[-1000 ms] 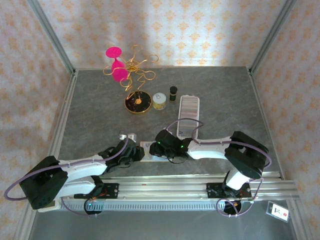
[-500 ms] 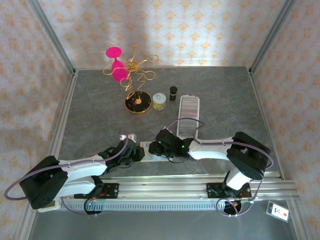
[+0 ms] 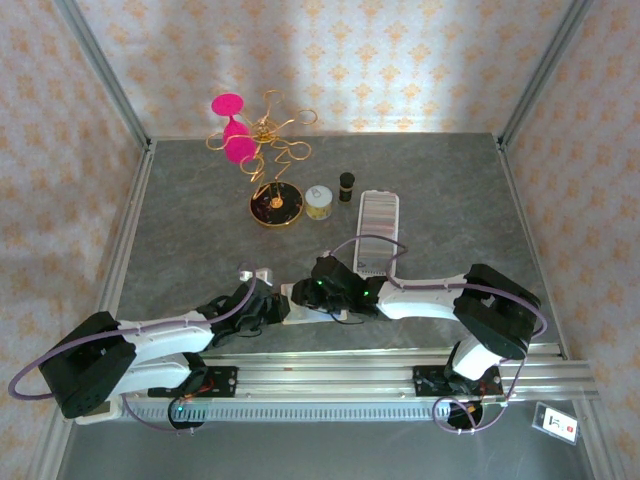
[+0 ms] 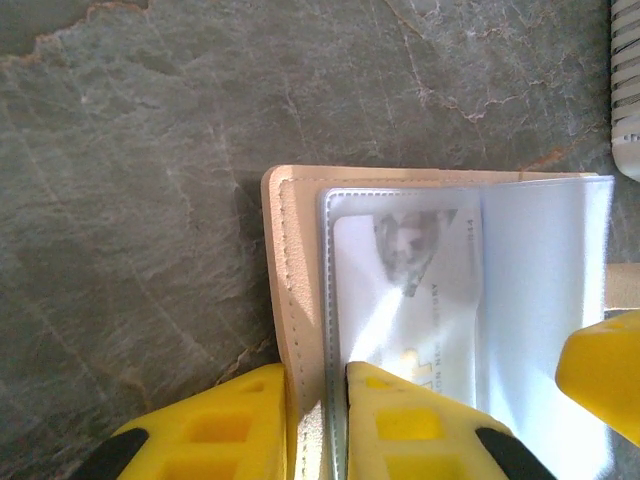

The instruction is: Put the credit cards into the card holder

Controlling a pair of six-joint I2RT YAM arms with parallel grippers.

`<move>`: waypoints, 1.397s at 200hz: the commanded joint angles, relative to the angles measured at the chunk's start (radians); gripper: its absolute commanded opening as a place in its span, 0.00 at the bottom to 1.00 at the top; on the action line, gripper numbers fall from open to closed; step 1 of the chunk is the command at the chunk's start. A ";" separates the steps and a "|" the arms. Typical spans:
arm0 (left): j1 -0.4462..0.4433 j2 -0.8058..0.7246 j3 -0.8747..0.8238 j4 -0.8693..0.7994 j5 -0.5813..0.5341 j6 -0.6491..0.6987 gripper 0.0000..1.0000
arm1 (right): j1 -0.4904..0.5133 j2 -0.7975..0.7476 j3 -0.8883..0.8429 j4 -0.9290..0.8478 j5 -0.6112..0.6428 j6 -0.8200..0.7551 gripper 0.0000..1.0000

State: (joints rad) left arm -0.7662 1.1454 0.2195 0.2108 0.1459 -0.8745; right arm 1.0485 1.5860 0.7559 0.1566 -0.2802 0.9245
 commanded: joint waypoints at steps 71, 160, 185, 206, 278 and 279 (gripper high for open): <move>-0.012 -0.016 -0.052 -0.026 0.020 -0.024 0.18 | 0.013 -0.027 0.030 -0.117 0.120 -0.033 0.46; -0.013 0.000 -0.045 -0.038 0.021 -0.017 0.18 | 0.013 -0.076 -0.026 -0.289 0.252 -0.058 0.50; -0.012 -0.004 -0.046 -0.041 0.021 -0.017 0.18 | 0.013 -0.027 -0.019 -0.288 0.239 -0.059 0.51; -0.013 -0.006 -0.047 -0.041 0.023 -0.017 0.18 | 0.013 0.003 -0.018 -0.281 0.221 -0.059 0.51; -0.012 -0.010 -0.058 -0.029 0.024 -0.021 0.18 | 0.016 0.050 0.011 -0.155 0.102 -0.046 0.51; -0.012 -0.010 -0.057 -0.029 0.024 -0.021 0.18 | 0.015 0.051 0.011 -0.153 0.101 -0.046 0.51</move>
State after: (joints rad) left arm -0.7662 1.1278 0.1925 0.2398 0.1535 -0.8928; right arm 1.0561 1.6005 0.7540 -0.0166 -0.1242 0.8742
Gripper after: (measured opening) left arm 0.179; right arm 0.509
